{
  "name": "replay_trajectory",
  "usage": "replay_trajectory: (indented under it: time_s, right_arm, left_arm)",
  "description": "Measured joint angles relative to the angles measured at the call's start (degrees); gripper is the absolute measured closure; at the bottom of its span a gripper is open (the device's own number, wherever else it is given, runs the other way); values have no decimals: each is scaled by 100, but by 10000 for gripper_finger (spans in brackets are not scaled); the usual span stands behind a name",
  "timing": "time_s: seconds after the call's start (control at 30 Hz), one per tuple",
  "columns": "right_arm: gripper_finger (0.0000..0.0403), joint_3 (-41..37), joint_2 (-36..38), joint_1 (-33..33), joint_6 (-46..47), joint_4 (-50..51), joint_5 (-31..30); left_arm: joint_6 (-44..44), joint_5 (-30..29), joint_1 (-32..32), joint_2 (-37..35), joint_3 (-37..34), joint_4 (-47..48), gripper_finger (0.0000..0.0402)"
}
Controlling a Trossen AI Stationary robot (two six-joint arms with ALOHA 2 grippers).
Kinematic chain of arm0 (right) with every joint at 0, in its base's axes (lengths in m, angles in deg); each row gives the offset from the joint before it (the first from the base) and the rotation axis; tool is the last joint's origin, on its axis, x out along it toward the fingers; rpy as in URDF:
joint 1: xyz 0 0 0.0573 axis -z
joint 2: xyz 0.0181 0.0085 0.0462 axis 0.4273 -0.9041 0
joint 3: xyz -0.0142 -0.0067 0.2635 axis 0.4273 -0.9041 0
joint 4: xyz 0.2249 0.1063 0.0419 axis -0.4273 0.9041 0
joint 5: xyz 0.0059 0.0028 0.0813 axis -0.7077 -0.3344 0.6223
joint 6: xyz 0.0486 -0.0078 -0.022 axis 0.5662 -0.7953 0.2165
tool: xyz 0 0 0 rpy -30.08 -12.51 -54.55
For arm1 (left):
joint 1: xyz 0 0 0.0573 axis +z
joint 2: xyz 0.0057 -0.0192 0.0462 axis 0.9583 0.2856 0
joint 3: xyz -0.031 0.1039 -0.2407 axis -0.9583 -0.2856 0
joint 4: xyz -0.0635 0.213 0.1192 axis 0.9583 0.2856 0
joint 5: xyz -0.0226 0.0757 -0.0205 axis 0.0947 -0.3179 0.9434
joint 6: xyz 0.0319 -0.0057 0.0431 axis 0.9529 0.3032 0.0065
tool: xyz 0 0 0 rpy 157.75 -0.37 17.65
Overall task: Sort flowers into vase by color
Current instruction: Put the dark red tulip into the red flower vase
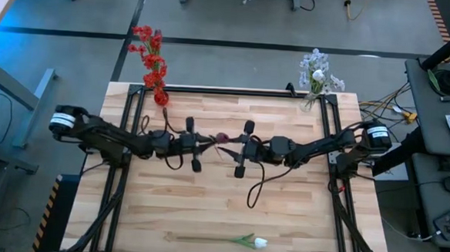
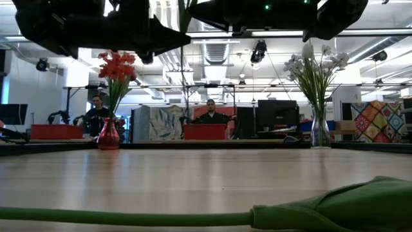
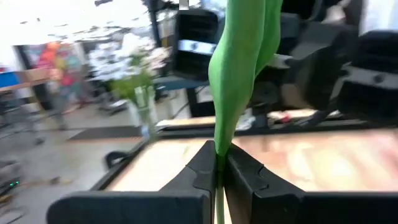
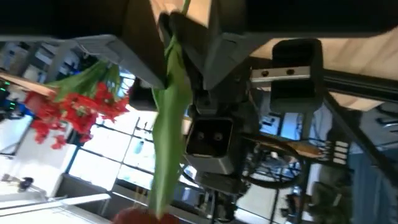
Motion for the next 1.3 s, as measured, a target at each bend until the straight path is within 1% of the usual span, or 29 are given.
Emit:
replay_trajectory:
  time_s: [0.07,0.17,0.27,0.33,0.4,0.47,0.53,0.63,0.7,0.77,0.9,1.07,1.2,1.3]
  right_arm:
    - [279,0,14,-2,-5,2,-153]
    - [245,0,78,-4,-61,64,-542]
    - [225,0,170,-2,-255,229,-808]
    - [224,0,206,-2,-284,392,-958]
    - [236,0,210,-4,-262,455,-1160]
    - [258,0,212,-4,-258,497,-1292]
    - [289,0,216,-4,-258,538,-1311]
    - [342,0,216,-2,-285,583,-1312]
    - [376,0,216,-2,-321,614,-1306]
    - [387,0,216,-2,-326,655,-1302]
    - [390,-2,216,-2,-328,673,-1302]
    - [390,-2,216,-2,-330,802,-1279]
    - [390,-7,216,-2,-341,802,-1266]
    - [390,-7,216,-2,-343,802,-1260]
  left_arm:
    - [113,-281,0,-285,-11,364,400]
    - [247,-776,0,-748,-59,857,401]
    - [366,-1659,-7,-1259,-157,1243,401]
    - [496,-2360,-7,-1626,-271,1297,401]
    - [704,-3022,-7,-1996,-415,1296,401]
    - [935,-3721,-7,-2337,-559,1307,401]
    - [1175,-4357,-7,-2644,-694,1303,401]
    - [1462,-4974,-7,-3080,-879,1265,401]
    - [1581,-5225,-6,-3337,-952,1257,401]
    - [1682,-5403,2,-3556,-998,1221,401]
    - [1972,-5575,22,-3962,-1118,874,402]
    - [2806,-5654,85,-4459,-1291,130,402]
    - [3476,-5733,155,-4833,-1294,-132,401]
    - [3714,-5734,294,-5089,-1294,-142,401]
